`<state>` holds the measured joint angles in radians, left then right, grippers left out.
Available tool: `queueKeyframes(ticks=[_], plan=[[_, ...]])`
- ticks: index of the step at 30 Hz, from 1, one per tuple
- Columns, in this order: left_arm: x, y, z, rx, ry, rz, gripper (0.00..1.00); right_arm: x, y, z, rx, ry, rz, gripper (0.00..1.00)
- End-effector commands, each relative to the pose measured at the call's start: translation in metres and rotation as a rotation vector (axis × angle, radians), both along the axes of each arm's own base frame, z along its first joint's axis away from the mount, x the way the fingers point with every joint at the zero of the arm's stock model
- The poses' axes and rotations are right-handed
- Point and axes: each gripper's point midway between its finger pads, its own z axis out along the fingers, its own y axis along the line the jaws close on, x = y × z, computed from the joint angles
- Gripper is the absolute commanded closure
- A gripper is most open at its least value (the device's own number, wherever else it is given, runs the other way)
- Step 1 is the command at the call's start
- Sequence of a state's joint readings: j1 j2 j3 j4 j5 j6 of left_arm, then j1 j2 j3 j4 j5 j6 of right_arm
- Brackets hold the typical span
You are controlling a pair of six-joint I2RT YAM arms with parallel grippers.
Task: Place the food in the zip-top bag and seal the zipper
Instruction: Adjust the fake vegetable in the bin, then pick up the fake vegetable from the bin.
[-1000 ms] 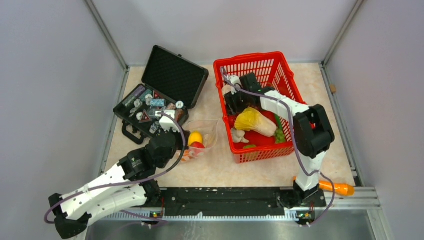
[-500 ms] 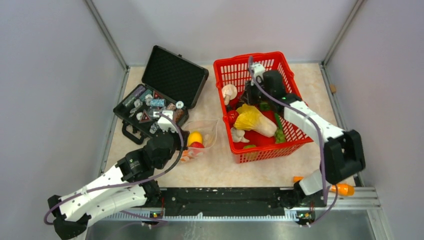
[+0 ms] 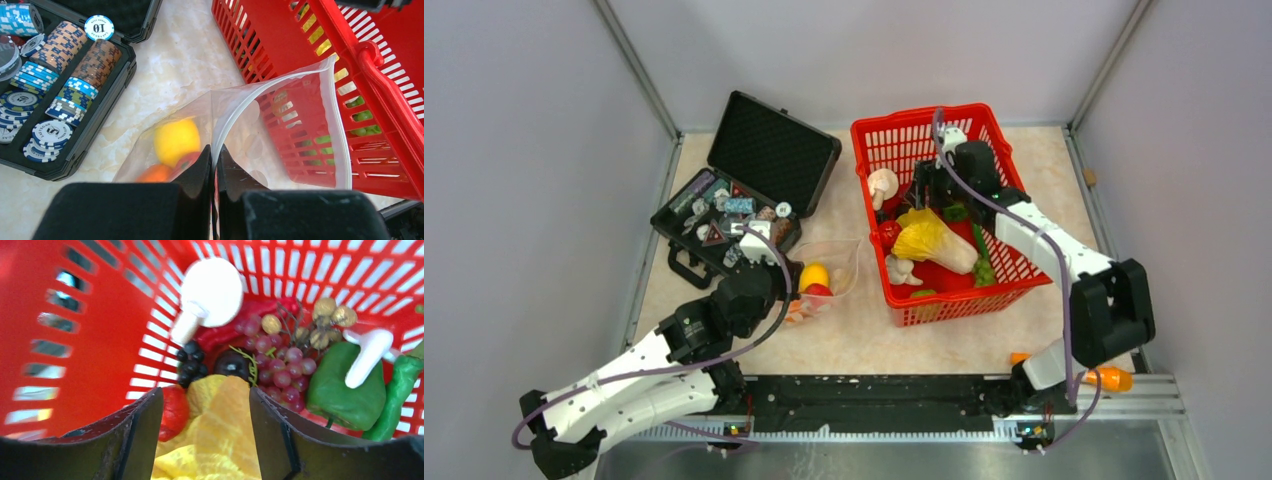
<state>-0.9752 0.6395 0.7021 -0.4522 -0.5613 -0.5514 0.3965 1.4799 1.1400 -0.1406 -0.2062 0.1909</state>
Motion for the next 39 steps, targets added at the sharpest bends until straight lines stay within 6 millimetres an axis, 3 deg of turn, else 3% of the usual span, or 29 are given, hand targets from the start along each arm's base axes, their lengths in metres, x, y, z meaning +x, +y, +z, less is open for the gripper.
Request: queueKeyframes(ticks=[1,5,6,7,11,13,14,16,19,21,23,27,31,33,36,39], plan=[[0.003,-0.007,0.009,-0.041,-0.023,-0.011,0.94,-0.003,-0.018,-0.054,-0.138,0.173,-0.054,0.33],[0.004,-0.006,0.009,-0.035,-0.027,-0.001,0.94,-0.045,-0.009,-0.081,-0.139,0.312,0.097,0.34],[0.004,-0.005,0.01,-0.034,-0.029,0.002,0.94,-0.052,-0.01,-0.072,-0.129,0.291,0.097,0.35],[0.004,-0.004,0.012,-0.035,-0.031,0.003,0.94,-0.066,-0.016,-0.073,-0.13,0.296,0.096,0.36],[0.005,-0.004,0.019,-0.029,-0.044,0.004,0.93,-0.122,-0.022,-0.043,-0.06,0.281,0.164,0.42],[0.006,-0.002,0.021,-0.017,-0.045,0.011,0.93,-0.148,-0.026,-0.04,-0.059,0.32,0.197,0.46],[0.007,-0.002,0.021,-0.011,-0.046,0.013,0.93,-0.156,-0.031,-0.037,-0.073,0.323,0.193,0.54],[0.009,-0.002,0.023,0.0,-0.049,0.018,0.93,-0.161,-0.039,-0.032,-0.108,0.309,0.18,0.53],[0.011,-0.003,0.03,0.005,-0.053,0.024,0.94,-0.119,-0.066,-0.002,-0.135,0.176,-0.096,0.38],[0.013,-0.004,0.036,0.002,-0.054,0.034,0.94,-0.094,-0.062,0.022,-0.09,0.057,-0.136,0.29],[0.016,-0.002,0.036,0.015,-0.056,0.052,0.94,-0.07,-0.052,0.042,-0.039,-0.03,-0.142,0.28],[0.022,0.004,0.03,0.057,-0.05,0.111,0.94,-0.019,-0.036,0.057,0.002,-0.059,-0.152,0.28],[0.025,0.009,0.02,0.084,-0.019,0.162,0.95,0.022,0.0,0.04,0.066,-0.005,-0.071,0.28],[0.026,0.01,0.014,0.088,-0.007,0.179,0.95,0.042,0.015,0.01,0.067,0.067,-0.044,0.28],[0.028,0.009,0.006,0.092,0.006,0.194,0.95,0.071,0.024,-0.016,0.115,0.103,-0.094,0.27],[0.027,0.007,0.004,0.091,0.015,0.184,0.95,0.094,0.034,-0.028,0.198,0.064,-0.11,0.28]])
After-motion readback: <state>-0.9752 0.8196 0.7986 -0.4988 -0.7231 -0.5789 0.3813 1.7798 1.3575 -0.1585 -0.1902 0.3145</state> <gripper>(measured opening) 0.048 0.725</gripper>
